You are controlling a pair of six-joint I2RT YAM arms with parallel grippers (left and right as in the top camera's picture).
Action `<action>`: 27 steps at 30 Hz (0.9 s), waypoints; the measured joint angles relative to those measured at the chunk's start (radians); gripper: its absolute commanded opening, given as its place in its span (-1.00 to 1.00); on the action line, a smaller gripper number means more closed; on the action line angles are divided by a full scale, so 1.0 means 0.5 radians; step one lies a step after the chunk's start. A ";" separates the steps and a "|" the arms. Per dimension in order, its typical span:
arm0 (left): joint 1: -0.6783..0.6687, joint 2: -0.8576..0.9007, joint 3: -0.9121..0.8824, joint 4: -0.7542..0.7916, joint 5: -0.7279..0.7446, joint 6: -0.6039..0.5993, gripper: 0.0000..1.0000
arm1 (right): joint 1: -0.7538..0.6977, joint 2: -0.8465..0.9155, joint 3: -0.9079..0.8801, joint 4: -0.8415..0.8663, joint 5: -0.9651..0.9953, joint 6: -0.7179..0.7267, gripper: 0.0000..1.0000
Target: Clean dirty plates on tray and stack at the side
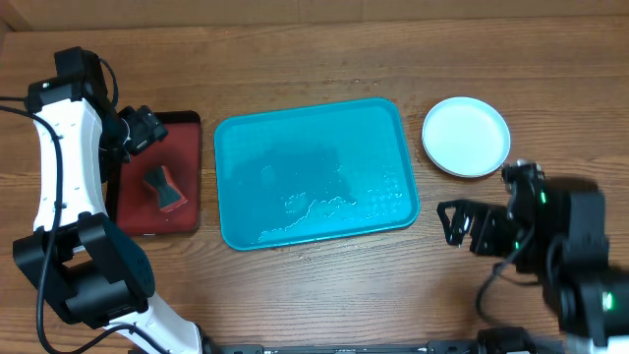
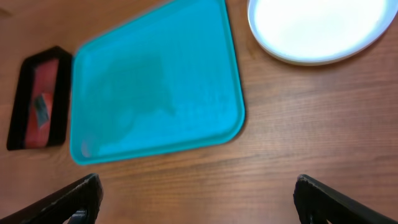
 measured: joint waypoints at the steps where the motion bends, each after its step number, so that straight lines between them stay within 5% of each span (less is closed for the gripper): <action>1: 0.000 0.000 0.000 -0.002 0.000 0.000 0.99 | 0.000 -0.103 -0.080 0.056 0.000 0.001 1.00; 27: 0.000 0.000 0.000 -0.001 0.000 0.000 1.00 | 0.000 -1.515 -1.701 1.940 0.052 0.003 1.00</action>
